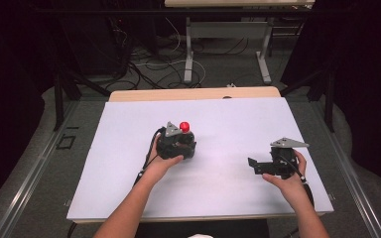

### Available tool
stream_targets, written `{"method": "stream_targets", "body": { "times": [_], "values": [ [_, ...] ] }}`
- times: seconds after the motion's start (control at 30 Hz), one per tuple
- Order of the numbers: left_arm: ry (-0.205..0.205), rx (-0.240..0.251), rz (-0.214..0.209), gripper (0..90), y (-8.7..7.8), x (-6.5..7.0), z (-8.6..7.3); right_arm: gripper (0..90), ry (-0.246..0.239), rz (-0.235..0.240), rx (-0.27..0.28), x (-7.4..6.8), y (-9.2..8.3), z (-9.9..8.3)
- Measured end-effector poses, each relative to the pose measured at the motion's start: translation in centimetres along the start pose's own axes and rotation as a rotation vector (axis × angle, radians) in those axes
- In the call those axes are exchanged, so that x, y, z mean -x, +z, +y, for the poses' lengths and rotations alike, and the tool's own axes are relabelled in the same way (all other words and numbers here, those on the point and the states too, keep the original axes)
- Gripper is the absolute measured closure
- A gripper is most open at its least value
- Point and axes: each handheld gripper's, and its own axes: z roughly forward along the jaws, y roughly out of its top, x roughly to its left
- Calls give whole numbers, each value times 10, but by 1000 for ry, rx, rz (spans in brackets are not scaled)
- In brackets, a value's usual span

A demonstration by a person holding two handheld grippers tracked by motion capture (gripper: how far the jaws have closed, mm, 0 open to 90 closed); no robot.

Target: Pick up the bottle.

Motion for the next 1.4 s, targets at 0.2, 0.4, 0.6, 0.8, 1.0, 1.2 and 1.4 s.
{"method": "stream_targets", "body": {
  "times": [0.2, 0.4, 0.6, 0.8, 1.0, 1.2, 1.4],
  "values": [
    [4, -8, 2, 286, -1, 1, -1, 15, -1, 0, -1, 0, 0, 0],
    [7, 1, 6, 290, -2, 1, -1, 17, -1, 1, 0, -1, 0, 0],
    [8, -22, -9, 292, -6, 2, 0, 19, -6, -1, -3, -1, -1, 1],
    [5, -10, -19, 292, -16, 7, 1, 20, -8, 1, 4, -3, -2, 2],
    [4, -16, -50, 292, -31, 13, 5, 41, -24, 21, 6, -7, -4, 4],
    [11, -18, -60, 292, -43, 19, 6, 46, -22, 47, 8, -15, -6, 7],
    [33, -13, -64, 292, -55, 31, 5, 57, -35, 78, 8, -26, -8, 10]
  ]
}}
